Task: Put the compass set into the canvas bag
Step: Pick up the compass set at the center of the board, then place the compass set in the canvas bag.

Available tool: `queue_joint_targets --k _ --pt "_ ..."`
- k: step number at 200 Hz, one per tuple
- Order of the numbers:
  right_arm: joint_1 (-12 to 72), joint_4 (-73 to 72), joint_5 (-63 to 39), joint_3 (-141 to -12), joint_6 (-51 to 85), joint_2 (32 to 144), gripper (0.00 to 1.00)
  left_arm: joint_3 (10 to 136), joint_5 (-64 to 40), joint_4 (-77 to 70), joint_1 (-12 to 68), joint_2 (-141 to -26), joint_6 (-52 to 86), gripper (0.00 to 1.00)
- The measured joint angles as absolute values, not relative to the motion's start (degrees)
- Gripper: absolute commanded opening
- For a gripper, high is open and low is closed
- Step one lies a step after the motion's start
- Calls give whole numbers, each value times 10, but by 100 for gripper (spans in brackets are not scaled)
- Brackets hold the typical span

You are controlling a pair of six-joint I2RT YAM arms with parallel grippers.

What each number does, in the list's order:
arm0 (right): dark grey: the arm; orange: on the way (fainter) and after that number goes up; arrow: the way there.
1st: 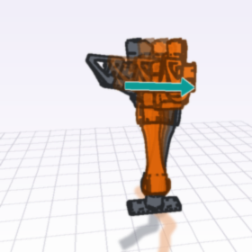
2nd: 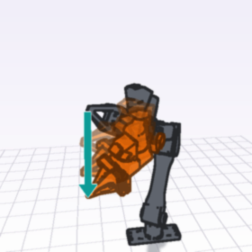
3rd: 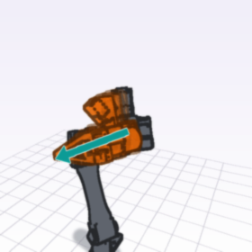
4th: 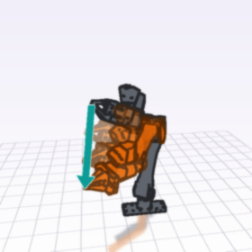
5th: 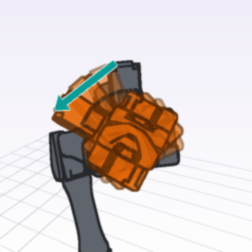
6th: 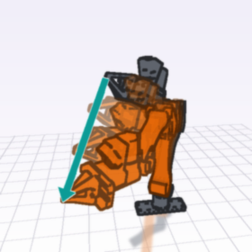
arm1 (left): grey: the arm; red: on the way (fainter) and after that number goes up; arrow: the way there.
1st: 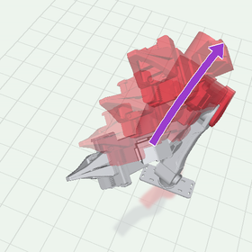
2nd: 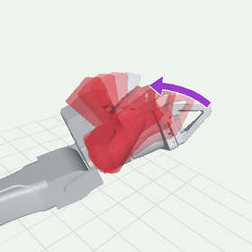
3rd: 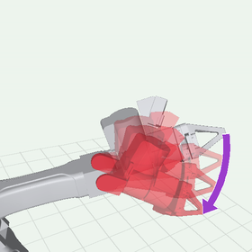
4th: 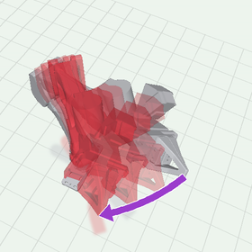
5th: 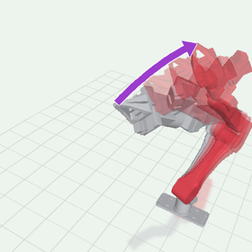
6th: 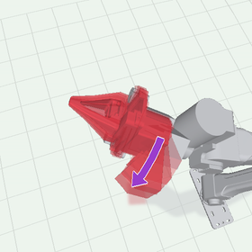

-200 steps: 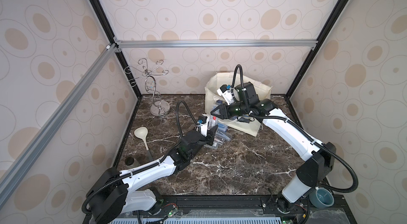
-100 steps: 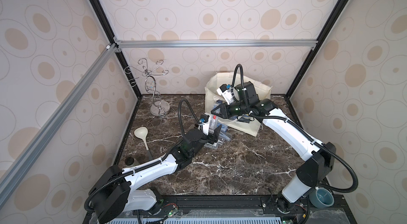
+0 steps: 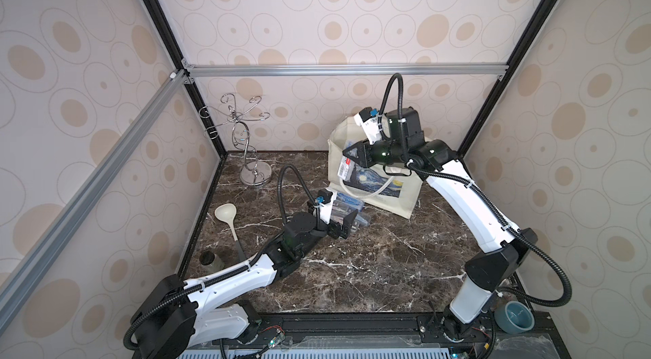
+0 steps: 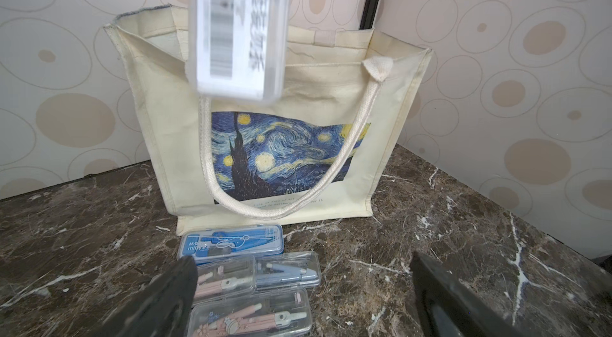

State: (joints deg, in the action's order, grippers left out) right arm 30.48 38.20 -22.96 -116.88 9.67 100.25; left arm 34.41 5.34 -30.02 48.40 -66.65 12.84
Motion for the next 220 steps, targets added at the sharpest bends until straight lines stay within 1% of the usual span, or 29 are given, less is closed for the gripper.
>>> queue_joint_targets --k 22,54,110,137,169,196,220 --pt "282 405 -200 -1239 83 1028 14 320 53 -300 484 -661 133 100" --pt "249 435 -127 -1314 65 1070 14 296 53 -300 484 -661 144 100" --pt "186 464 3 -1328 46 1149 15 290 55 -301 484 -663 155 100" --pt "167 492 29 -1328 40 1200 15 290 55 -302 484 -673 156 100" --pt "165 532 40 -1328 31 1243 15 291 55 -301 484 -688 157 100" --pt "166 561 46 -1328 22 1257 17 293 69 -296 484 -693 163 100" --pt "166 578 50 -1328 18 1258 20 311 105 -271 484 -705 174 100"
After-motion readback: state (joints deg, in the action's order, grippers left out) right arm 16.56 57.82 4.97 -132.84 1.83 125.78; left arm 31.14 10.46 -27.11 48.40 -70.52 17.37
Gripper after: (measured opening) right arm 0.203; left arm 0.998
